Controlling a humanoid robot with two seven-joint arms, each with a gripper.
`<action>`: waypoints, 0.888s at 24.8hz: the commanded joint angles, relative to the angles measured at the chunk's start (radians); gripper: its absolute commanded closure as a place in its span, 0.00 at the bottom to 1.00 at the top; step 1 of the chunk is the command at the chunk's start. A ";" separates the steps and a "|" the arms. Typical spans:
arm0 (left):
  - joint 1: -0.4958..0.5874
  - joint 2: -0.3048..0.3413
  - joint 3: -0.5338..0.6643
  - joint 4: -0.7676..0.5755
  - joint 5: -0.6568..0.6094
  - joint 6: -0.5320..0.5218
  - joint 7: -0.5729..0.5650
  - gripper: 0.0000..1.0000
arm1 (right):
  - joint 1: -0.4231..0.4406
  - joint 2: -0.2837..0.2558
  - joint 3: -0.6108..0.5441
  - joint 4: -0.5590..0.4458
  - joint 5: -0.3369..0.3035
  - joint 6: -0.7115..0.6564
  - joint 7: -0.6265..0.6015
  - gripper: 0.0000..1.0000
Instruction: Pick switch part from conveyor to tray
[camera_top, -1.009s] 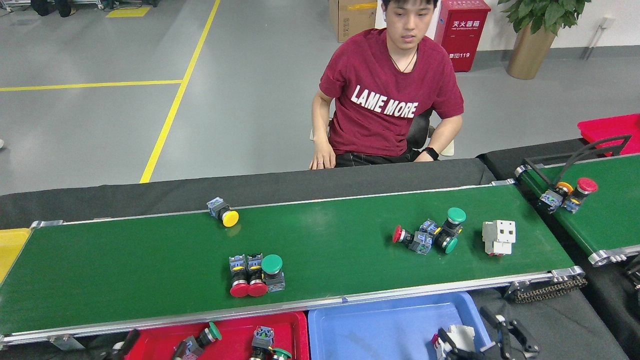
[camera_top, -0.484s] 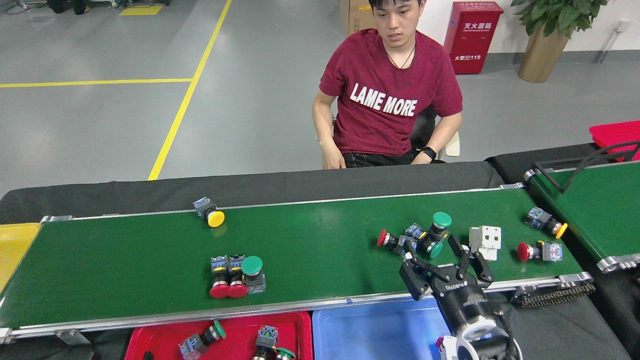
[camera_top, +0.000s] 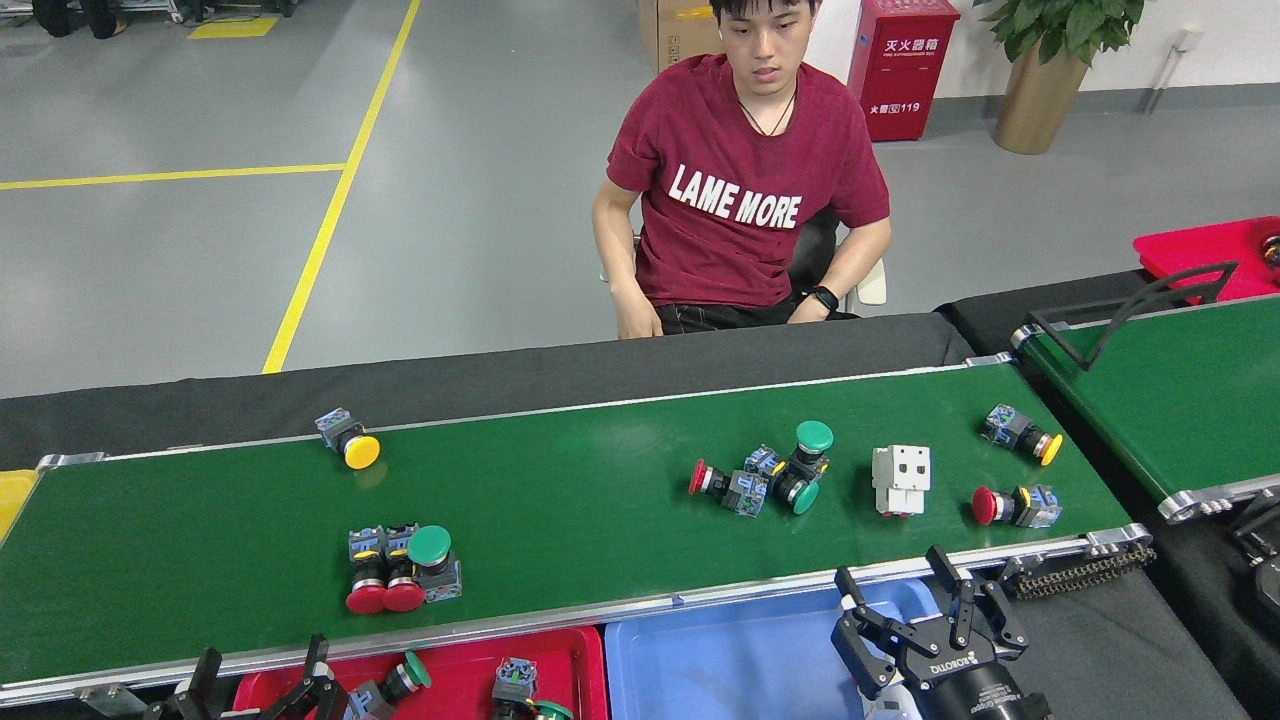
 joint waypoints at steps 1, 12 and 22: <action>-0.017 0.007 -0.032 -0.013 -0.024 0.002 0.003 0.00 | -0.026 0.023 0.035 0.001 0.031 0.064 -0.004 0.02; -0.097 0.027 -0.046 0.050 -0.044 0.011 -0.038 0.00 | -0.401 0.212 0.323 0.454 0.060 0.307 0.024 0.02; -0.198 0.066 -0.026 0.193 -0.042 0.013 -0.040 0.00 | -0.620 0.294 0.318 0.787 -0.019 0.284 0.013 0.30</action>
